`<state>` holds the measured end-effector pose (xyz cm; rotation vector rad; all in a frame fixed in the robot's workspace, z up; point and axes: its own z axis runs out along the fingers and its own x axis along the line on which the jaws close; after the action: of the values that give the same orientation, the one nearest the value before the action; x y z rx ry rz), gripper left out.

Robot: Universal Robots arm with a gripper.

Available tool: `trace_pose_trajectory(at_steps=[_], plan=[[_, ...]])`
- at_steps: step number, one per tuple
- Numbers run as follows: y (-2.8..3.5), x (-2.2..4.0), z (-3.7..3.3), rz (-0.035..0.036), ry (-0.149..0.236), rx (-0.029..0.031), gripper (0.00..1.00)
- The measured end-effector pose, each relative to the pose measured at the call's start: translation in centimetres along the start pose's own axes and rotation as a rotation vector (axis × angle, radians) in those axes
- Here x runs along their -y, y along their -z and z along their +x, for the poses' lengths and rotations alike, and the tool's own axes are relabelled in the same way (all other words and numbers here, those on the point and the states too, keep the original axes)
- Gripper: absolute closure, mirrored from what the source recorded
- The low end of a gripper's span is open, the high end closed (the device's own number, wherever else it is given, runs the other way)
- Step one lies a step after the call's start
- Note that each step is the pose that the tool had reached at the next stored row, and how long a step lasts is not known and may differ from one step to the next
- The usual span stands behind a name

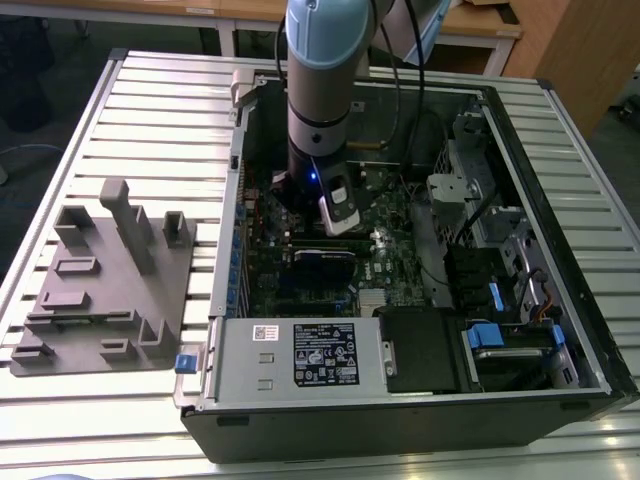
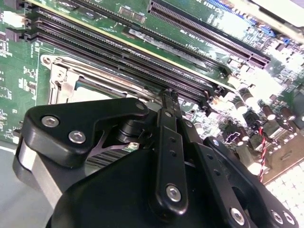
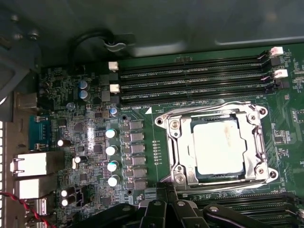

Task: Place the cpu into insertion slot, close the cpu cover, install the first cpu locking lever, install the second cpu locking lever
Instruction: 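Install the second cpu locking lever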

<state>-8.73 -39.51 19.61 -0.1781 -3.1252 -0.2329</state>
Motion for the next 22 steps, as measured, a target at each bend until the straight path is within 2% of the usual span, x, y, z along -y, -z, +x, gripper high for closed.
trace_pose_trajectory(at_steps=[6,11,22], plan=[[-0.12,0.05,0.18,-0.0007,0.001,0.0092,0.89],[-0.18,0.06,0.29,-0.0015,0.002,0.0141,0.89],[0.01,0.04,0.31,-0.0018,0.002,0.0148,0.89]])
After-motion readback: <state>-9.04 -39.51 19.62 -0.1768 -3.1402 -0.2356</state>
